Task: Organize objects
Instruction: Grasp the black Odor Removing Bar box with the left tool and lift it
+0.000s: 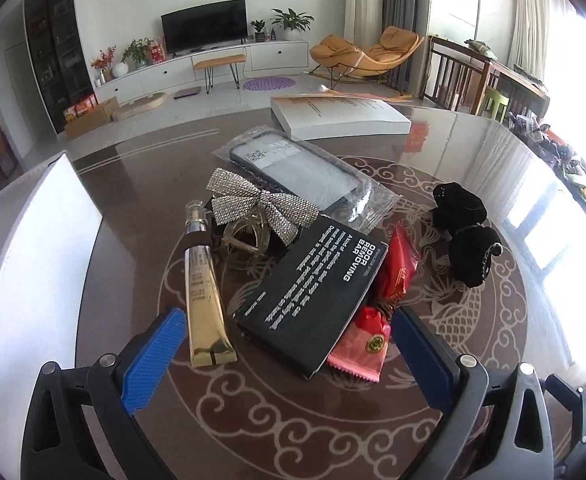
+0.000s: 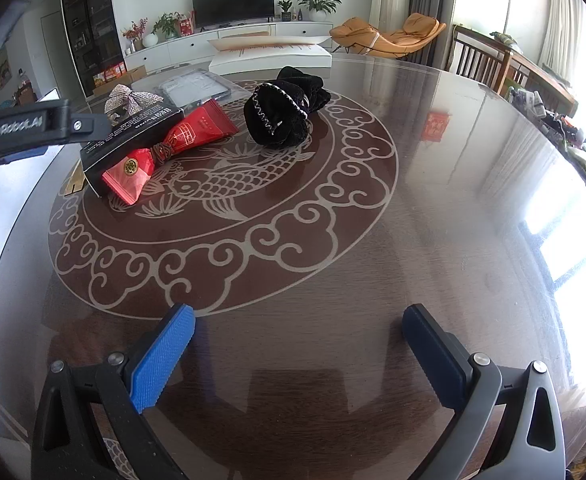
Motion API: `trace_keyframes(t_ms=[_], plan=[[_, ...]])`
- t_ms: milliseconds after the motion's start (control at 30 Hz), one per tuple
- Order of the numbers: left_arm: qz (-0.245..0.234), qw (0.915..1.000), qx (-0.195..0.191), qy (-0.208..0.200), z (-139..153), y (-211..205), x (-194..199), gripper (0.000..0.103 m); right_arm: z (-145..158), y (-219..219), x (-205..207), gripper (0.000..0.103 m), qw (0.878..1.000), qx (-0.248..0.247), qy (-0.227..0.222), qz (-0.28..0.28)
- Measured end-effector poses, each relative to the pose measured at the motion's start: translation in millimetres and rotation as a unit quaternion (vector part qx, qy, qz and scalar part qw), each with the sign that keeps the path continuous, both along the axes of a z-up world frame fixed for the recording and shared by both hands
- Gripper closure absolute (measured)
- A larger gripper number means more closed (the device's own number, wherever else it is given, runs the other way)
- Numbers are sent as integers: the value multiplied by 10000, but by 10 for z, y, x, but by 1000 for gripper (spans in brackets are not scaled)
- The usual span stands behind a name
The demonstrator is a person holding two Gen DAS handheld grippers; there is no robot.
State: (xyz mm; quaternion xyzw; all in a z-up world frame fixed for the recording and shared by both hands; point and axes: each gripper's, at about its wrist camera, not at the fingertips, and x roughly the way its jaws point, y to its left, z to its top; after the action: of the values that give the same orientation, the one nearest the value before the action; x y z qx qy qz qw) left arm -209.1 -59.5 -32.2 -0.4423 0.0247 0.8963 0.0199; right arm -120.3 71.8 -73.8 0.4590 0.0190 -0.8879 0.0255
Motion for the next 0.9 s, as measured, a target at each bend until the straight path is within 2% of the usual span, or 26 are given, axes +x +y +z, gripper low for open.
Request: trace_keyframes(t_ms=[167,233,267,300,333,400,467,567,633,767,900], plan=[[-505,9969,-256,-542,-292,190,-417,0,-1,0,-1,0,10000,-2,0,0],[-507,9977,25,-460,-295,156,-451,1,-3,-2,-1,0,10000,-1,0,0],[-468,9979,148,-431,-294,131,-450,8,-2,-1,-2,0,10000,0,0,-1],[-454,9978,335,-359,-278,98,-429,31,-2,-1,-2,0,10000,0,0,0],[-391,9982,320,-320,-274,83,-405,38,-4,-2,-2,0,10000,2,0,-1],[-349,9988,216,-252,-271,89,-311,44,-3,-1,-3,0,10000,0,1,-1],[-149,9996,52,-218,-270,93,-169,45,-6,-3,-2,0,10000,-1,0,-1],[266,9986,363,-291,-269,17,192,45,-5,-2,-4,0,10000,-1,0,-1],[360,9975,541,-293,-263,-28,530,45,-6,-2,-4,0,10000,1,1,-1],[556,9965,568,-251,-295,-151,1134,43,-9,-3,-5,0,10000,0,2,-1],[460,9963,595,-420,-418,-272,1247,25,-8,-2,-7,0,10000,0,2,-2]])
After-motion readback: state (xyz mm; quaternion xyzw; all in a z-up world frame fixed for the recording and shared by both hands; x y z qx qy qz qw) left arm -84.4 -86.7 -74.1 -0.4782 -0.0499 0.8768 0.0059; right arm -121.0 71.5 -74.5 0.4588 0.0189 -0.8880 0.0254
